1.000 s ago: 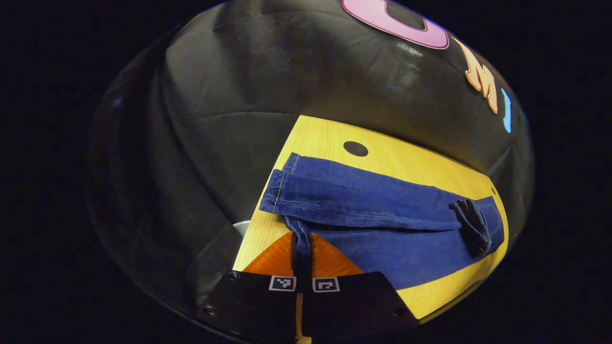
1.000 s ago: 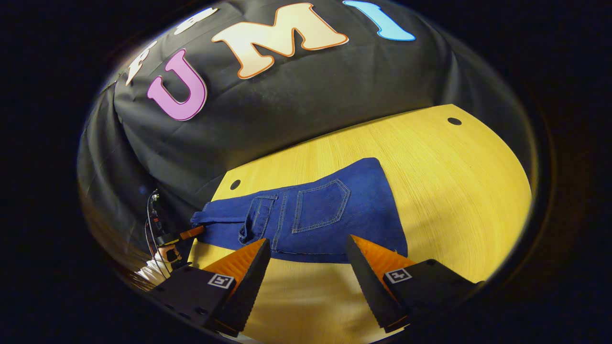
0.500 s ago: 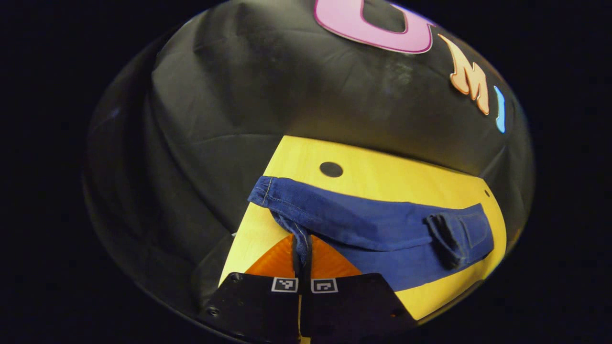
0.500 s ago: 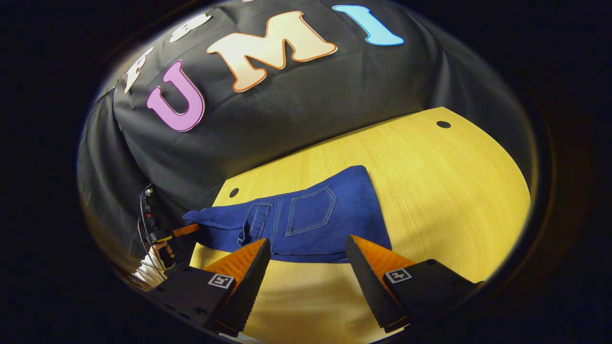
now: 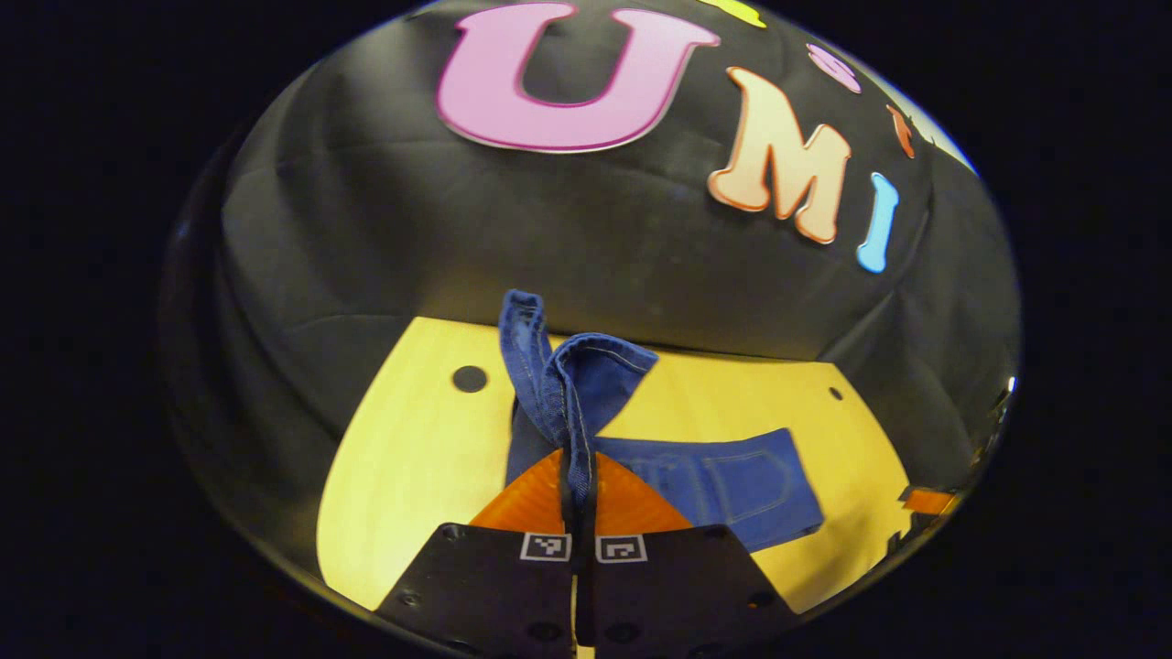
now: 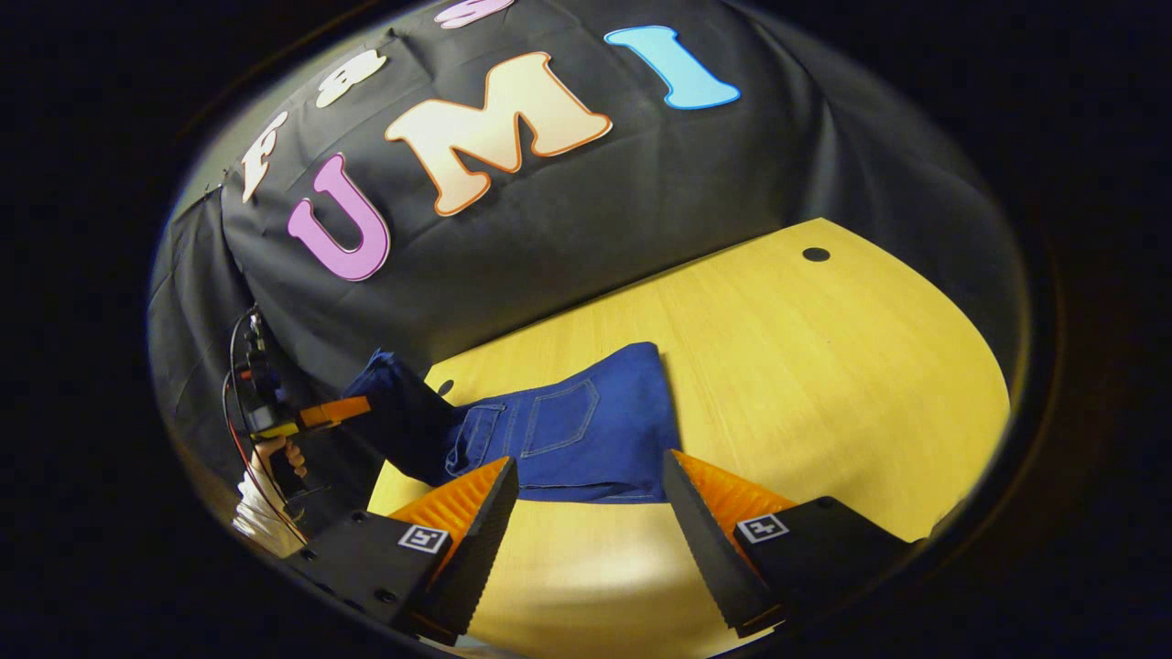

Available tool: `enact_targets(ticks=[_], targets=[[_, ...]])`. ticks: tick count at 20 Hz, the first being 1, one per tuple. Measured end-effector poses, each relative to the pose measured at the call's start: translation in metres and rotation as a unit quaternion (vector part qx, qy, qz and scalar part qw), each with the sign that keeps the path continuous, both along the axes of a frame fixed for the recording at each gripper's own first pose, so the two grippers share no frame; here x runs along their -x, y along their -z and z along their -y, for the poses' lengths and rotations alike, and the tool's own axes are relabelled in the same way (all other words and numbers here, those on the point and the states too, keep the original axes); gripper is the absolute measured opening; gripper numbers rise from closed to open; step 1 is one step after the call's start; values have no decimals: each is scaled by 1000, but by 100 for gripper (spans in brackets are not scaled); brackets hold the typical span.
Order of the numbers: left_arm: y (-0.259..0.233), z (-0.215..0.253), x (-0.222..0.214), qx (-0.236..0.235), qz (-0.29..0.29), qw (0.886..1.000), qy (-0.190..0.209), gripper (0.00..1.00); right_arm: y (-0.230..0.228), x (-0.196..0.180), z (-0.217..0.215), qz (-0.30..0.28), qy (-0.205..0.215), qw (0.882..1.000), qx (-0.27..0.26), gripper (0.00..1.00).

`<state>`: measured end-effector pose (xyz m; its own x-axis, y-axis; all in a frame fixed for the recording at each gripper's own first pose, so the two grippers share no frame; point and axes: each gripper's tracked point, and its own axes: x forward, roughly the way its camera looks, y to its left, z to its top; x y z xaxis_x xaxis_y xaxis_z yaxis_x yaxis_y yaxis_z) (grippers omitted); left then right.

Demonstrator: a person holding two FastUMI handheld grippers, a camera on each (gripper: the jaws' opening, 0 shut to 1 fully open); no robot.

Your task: Grasp the waist and the cuffs of the jeans and fold them to make the two legs overlap; first hold the waist and fold one-third of the jeans toward the cuffs, then hold the cuffs and fold the remaining one-third in the same direction to finish folding.

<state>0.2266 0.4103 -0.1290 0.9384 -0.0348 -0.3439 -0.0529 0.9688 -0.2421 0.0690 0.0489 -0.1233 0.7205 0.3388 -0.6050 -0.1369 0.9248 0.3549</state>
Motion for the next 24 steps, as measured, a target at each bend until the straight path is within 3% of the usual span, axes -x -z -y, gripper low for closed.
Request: enact_targets(ticks=[6,9,17,23,24], targets=[[-46,129,-36,-32,23,997,65,0,-4,4,55,2,7,1000,-7,98],[-46,190,-52,-59,15,993,98,0,-3,1,78,4,11,1000,-5,98],[83,289,-63,-118,-85,980,138,0,19,4,123,-21,20,1000,5,98],[146,311,-44,-122,-115,975,148,0,28,2,140,-36,16,999,12,98],[151,313,-44,-118,-116,975,149,0,29,0,141,-37,15,999,11,92]])
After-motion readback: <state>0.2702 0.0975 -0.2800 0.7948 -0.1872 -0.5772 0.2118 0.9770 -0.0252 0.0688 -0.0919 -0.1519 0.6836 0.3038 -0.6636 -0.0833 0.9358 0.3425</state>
